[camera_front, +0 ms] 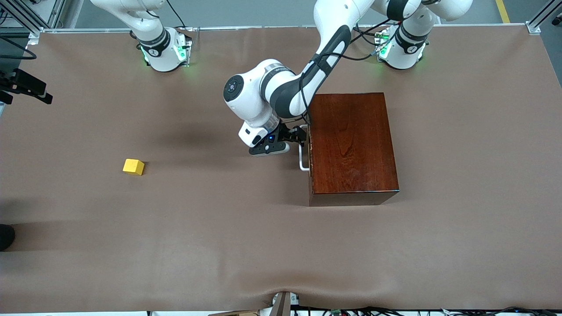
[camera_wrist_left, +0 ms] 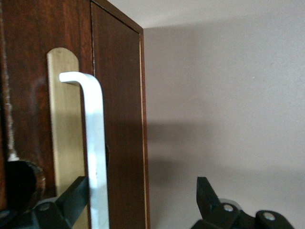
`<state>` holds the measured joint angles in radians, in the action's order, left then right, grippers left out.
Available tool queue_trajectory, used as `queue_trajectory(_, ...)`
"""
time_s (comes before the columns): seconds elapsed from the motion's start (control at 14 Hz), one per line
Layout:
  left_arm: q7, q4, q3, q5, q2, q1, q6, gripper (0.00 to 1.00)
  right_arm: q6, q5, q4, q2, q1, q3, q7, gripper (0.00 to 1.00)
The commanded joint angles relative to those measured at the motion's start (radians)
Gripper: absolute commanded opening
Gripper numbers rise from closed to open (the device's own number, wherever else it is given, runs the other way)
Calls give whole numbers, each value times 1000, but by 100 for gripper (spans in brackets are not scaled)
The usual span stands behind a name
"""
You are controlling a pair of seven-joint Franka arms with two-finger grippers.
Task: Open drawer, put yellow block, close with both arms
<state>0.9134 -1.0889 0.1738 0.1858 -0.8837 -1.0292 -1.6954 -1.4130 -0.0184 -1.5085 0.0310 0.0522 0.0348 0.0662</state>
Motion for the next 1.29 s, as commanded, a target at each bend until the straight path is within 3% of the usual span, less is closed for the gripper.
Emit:
queue_trajectory(0.0, 24, 17, 4, 12, -15, -6, -13, 100, 3, 0, 16, -11, 17, -15, 1, 100)
queue_trajectory(0.57, 125, 23, 6, -77, -12, -2, -131, 100, 3, 2, 16, -19, 21, -15, 1, 100)
queue_trajectory(1.22, 189, 35, -16, -83, -8, -6, -194, 100, 3, 2, 16, -26, 23, -13, 3, 100)
